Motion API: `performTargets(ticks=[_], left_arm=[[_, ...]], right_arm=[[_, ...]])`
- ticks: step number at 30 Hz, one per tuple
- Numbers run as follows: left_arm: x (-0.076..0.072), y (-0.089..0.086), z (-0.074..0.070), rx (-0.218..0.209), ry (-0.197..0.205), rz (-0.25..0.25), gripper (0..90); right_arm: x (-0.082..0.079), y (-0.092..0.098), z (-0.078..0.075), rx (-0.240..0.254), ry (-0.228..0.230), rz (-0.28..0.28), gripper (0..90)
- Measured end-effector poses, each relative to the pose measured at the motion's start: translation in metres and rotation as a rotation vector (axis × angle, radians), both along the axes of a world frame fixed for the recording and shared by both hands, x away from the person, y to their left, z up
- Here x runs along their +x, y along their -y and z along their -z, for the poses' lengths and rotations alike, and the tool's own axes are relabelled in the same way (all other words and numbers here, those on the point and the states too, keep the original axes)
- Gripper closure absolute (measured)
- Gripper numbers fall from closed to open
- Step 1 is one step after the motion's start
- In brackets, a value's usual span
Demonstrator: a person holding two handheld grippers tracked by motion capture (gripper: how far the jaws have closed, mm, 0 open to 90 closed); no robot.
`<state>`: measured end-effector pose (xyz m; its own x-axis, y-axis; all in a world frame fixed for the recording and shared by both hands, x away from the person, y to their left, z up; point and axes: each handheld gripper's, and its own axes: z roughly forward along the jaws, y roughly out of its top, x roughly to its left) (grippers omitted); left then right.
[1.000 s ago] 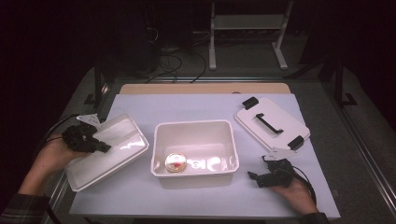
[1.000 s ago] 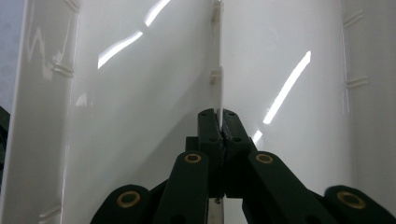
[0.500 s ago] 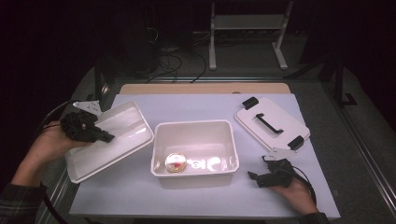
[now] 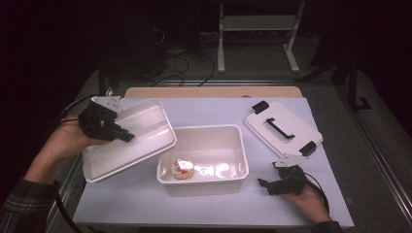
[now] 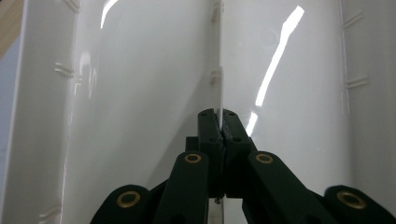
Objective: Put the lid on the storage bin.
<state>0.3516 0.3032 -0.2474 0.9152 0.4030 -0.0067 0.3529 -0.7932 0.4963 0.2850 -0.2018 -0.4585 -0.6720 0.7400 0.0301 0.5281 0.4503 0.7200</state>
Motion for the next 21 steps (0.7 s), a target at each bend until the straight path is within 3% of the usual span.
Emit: performTargets(ticks=[21], left_arm=[[0.012,0.079,0.001,0.003,-0.012,0.171,88.8]], right_arm=[[0.000,0.000,0.000,0.002,0.000,0.001,15.0]])
